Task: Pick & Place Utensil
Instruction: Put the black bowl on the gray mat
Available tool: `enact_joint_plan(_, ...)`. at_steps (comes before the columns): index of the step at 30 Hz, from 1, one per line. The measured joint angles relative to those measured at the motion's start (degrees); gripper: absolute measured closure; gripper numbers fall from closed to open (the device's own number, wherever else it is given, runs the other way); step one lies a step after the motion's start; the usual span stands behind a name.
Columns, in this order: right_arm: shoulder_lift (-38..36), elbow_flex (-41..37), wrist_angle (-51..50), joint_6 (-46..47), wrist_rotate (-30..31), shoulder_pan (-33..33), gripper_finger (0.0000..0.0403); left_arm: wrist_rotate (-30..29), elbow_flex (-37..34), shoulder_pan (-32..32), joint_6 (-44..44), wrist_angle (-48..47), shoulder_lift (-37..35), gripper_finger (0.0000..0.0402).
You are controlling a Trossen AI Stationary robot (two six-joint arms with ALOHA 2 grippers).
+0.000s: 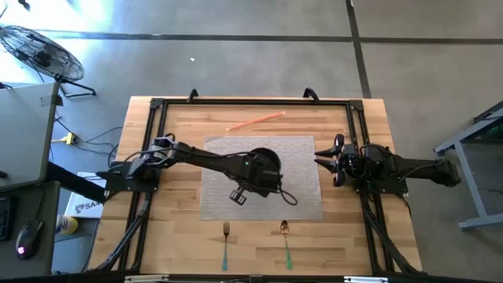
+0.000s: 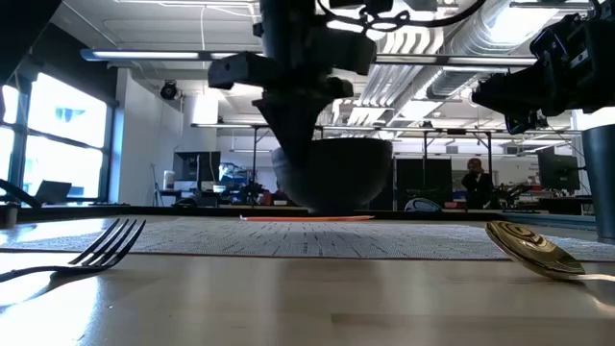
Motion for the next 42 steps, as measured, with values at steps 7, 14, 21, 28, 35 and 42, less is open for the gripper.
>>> enact_joint_plan(7,0.0,0.0,0.0,0.0,0.0,0.0,0.0288,0.0,0.1,0.2,0.9,1.7,0.1,0.0386)
enact_joint_plan(14,0.0,0.0,0.0,0.0,0.0,0.0,0.0288,1.5,-0.5,0.2,-0.7,0.3,0.1,0.0390)
enact_joint_plan(21,0.0,0.0,0.0,0.0,0.0,0.0,0.0288,1.8,-3.2,0.1,-2.2,2.1,0.2,0.0389)
enact_joint_plan(28,0.0,0.0,0.0,0.0,0.0,0.0,0.0288,2.0,-3.7,0.1,-2.4,3.4,0.2,0.0389)
enact_joint_plan(35,0.0,0.0,0.0,0.0,0.0,0.0,0.0288,1.5,-3.6,0.1,-5.4,2.8,0.2,0.0388)
enact_joint_plan(42,0.0,0.0,0.0,0.0,0.0,0.0,0.0288,1.4,-3.5,0.1,-5.5,2.8,0.2,0.0334)
